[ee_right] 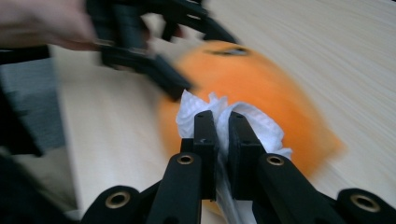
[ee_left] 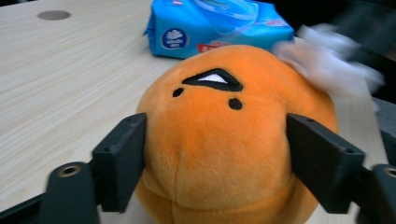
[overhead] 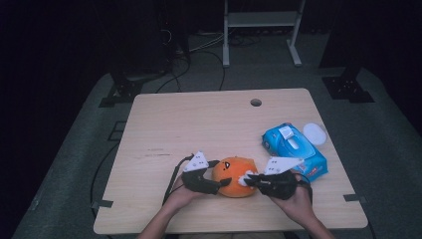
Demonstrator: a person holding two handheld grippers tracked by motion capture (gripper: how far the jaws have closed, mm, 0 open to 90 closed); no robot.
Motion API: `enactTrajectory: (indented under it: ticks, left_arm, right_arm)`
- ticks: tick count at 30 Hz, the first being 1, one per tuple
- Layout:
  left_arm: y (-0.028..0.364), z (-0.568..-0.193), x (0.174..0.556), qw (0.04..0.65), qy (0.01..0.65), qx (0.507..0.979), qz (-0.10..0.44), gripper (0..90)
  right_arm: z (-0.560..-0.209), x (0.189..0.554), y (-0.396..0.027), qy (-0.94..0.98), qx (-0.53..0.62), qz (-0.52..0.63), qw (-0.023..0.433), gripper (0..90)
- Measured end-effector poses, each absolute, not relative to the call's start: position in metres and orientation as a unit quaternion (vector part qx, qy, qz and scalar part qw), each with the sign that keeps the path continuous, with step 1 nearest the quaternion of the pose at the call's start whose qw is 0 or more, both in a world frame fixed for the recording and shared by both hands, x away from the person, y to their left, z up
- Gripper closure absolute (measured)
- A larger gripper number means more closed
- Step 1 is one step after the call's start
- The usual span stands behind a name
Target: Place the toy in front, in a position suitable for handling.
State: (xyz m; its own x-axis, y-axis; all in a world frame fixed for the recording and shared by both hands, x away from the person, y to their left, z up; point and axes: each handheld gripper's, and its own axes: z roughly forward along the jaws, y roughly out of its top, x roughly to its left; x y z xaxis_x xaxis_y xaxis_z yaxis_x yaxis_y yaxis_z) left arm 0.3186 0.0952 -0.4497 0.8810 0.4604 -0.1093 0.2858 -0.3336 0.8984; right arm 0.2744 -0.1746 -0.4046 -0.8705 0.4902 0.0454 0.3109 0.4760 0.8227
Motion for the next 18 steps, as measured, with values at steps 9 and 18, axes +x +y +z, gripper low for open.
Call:
enactTrajectory:
  ticks: [9,18]
  left_arm:
    - [0.103,-0.45,0.322,0.544,0.235,0.801,0.082,18.0]
    - [0.095,-0.449,0.318,0.528,0.229,0.813,0.09,27.2]
  right_arm:
    - [-0.404,0.279,-0.192,0.852,0.257,0.436,0.136,82.9]
    - [-0.406,0.271,-0.175,0.86,0.233,0.434,0.133,82.9]
